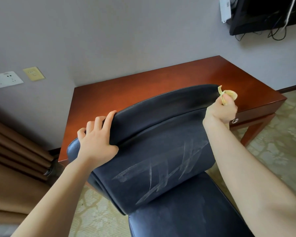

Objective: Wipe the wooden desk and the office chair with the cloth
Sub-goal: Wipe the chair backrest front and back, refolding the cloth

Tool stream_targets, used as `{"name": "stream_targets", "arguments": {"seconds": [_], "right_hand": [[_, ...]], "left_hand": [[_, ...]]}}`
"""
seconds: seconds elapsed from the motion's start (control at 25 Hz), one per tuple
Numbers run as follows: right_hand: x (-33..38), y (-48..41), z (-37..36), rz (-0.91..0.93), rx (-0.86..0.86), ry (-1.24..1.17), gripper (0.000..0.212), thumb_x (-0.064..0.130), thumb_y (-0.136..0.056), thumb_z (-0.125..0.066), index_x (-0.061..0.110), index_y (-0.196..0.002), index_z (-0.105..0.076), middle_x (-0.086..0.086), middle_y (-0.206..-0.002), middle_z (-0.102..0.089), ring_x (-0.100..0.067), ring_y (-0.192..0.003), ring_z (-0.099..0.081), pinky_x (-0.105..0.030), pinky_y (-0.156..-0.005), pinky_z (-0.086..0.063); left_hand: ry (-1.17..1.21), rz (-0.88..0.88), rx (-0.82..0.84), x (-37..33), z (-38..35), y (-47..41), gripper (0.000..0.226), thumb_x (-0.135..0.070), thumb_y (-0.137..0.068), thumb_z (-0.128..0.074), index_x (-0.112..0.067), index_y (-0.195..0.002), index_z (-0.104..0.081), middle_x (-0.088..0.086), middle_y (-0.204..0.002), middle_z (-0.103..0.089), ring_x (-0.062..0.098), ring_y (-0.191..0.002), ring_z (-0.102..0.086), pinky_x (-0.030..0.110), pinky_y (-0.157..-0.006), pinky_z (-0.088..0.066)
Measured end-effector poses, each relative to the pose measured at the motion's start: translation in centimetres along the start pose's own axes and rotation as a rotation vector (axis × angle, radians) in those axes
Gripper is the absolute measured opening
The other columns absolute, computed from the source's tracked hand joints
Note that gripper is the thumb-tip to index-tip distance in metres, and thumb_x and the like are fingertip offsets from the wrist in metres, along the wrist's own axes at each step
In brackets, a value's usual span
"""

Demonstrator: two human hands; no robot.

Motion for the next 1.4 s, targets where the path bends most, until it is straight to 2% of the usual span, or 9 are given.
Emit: {"name": "stream_targets", "arguments": {"seconds": [0.2,0.44,0.68,0.8,0.88,0.96,1.04,1.16,1.4], "right_hand": [[4.0,6.0,-1.3,0.225,0.086,-0.033,0.023,0.022,-0.094,-0.056,0.023,-0.113,-0.068,-0.004,-0.111,-0.063,-0.016,-0.099,-0.06,-0.015,-0.072,-0.039],[9.3,21.6,-4.1,0.714,0.493,-0.18,0.021,0.002,-0.083,-0.066,0.013,-0.099,-0.073,-0.004,-0.096,-0.068,-0.021,-0.085,-0.061,-0.025,-0.078,-0.043],[5.2,25.4,-5.5,0.312,0.926,-0.252,0.02,0.013,-0.086,-0.067,0.023,-0.103,-0.072,0.013,-0.097,-0.068,0.003,-0.089,-0.061,-0.01,-0.077,-0.046],[3.3,25.4,-4.9,-0.037,1.078,-0.342,0.019,0.015,-0.083,-0.071,0.02,-0.101,-0.071,0.01,-0.094,-0.07,-0.002,-0.091,-0.066,-0.019,-0.079,-0.053],[2.3,24.7,-3.2,-0.216,1.078,-0.42,0.025,0.012,-0.083,-0.071,0.01,-0.108,-0.069,-0.004,-0.1,-0.071,-0.016,-0.095,-0.068,-0.031,-0.085,-0.055],[2.3,24.4,-1.3,-0.318,1.132,-0.487,0.027,0.01,-0.084,-0.069,0.004,-0.111,-0.066,-0.012,-0.102,-0.071,-0.024,-0.097,-0.068,-0.035,-0.085,-0.056],[2.6,24.4,0.8,-0.319,1.214,-0.479,0.028,0.011,-0.084,-0.069,0.005,-0.112,-0.065,-0.013,-0.105,-0.07,-0.025,-0.099,-0.068,-0.037,-0.087,-0.055],[2.6,24.7,4.4,-0.278,1.318,-0.428,0.029,0.012,-0.083,-0.069,0.008,-0.112,-0.064,-0.01,-0.103,-0.071,-0.022,-0.097,-0.068,-0.036,-0.086,-0.054],[1.7,23.7,10.1,-0.109,1.4,-0.318,0.018,0.01,-0.084,-0.067,0.02,-0.099,-0.07,-0.002,-0.098,-0.072,-0.019,-0.096,-0.068,-0.038,-0.085,-0.053]], "left_hand": [[0.011,0.007,0.006,0.1,0.0,0.3,0.098,-0.025,-0.069,-0.069,-0.034,-0.146,-0.008,0.001,-0.139,-0.029,0.024,-0.121,-0.024,0.048,-0.105,-0.016],[0.041,0.019,0.037,0.4,-0.1,0.0,0.098,-0.019,-0.069,-0.066,-0.036,-0.146,-0.008,-0.001,-0.137,-0.029,0.022,-0.12,-0.024,0.046,-0.104,-0.014],[0.124,0.002,0.07,0.1,0.3,0.3,0.096,-0.015,-0.073,-0.063,-0.036,-0.148,-0.008,-0.002,-0.144,-0.028,0.022,-0.127,-0.023,0.043,-0.108,-0.011],[0.19,0.025,0.021,-0.5,1.4,2.1,0.086,-0.017,-0.08,-0.062,-0.027,-0.15,-0.013,-0.001,-0.156,-0.017,0.024,-0.143,-0.008,0.043,-0.114,-0.002],[0.464,0.098,-0.072,-1.4,2.1,4.9,0.071,-0.011,-0.086,-0.06,-0.022,-0.148,-0.025,-0.001,-0.155,-0.022,0.014,-0.144,-0.01,0.043,-0.117,-0.007],[1.015,0.217,-0.123,-3.0,2.0,8.5,0.046,-0.012,-0.091,-0.058,-0.022,-0.134,-0.047,-0.003,-0.14,-0.049,-0.002,-0.127,-0.042,0.027,-0.104,-0.04],[1.333,0.246,-0.144,-5.5,2.5,11.6,0.025,-0.024,-0.093,-0.055,-0.023,-0.117,-0.061,-0.007,-0.114,-0.068,-0.001,-0.103,-0.061,0.012,-0.079,-0.048],[1.463,0.261,-0.178,-8.6,2.5,15.3,0.028,-0.04,-0.09,-0.057,-0.026,-0.112,-0.066,-0.007,-0.11,-0.07,0.007,-0.102,-0.064,0.017,-0.08,-0.05],[1.609,0.564,-0.2,-8.8,1.7,20.2,0.022,-0.025,-0.096,-0.049,-0.011,-0.094,-0.066,0.007,-0.089,-0.071,0.017,-0.078,-0.066,0.025,-0.061,-0.053]]}}
Point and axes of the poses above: each hand's wrist, its own y-axis away from the middle knuckle, its own z-axis out of the back of the hand, x = y × z, the point moved 10 cm from there along -y, towards the middle knuckle
